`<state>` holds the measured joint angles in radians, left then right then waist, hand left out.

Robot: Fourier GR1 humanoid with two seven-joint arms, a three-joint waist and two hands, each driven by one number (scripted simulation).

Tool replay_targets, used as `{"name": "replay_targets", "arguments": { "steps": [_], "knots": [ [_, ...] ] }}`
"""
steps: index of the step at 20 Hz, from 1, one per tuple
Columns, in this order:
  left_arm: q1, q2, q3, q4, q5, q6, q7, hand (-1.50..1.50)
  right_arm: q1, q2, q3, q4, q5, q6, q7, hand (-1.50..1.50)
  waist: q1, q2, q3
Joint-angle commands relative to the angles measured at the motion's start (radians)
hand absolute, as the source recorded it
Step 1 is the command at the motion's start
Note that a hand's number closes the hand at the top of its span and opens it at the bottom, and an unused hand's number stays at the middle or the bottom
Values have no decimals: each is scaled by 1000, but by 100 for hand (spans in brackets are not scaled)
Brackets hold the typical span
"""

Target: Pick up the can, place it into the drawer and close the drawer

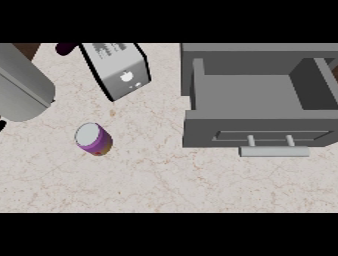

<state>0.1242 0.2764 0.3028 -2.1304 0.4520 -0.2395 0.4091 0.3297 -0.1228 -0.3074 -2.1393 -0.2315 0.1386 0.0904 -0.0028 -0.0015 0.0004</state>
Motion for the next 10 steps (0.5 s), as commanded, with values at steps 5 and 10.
{"name": "replay_targets", "arguments": {
  "steps": [5,10],
  "knots": [
    [-42,-37,15,112,97,10,53,-150,29,-41,-113,41,-94,102,-37,-150,-3,1,0],
    [-138,-72,-54,92,75,115,135,-150,70,4,-114,-6,-82,115,0,-150,-3,1,0]
  ]
}}
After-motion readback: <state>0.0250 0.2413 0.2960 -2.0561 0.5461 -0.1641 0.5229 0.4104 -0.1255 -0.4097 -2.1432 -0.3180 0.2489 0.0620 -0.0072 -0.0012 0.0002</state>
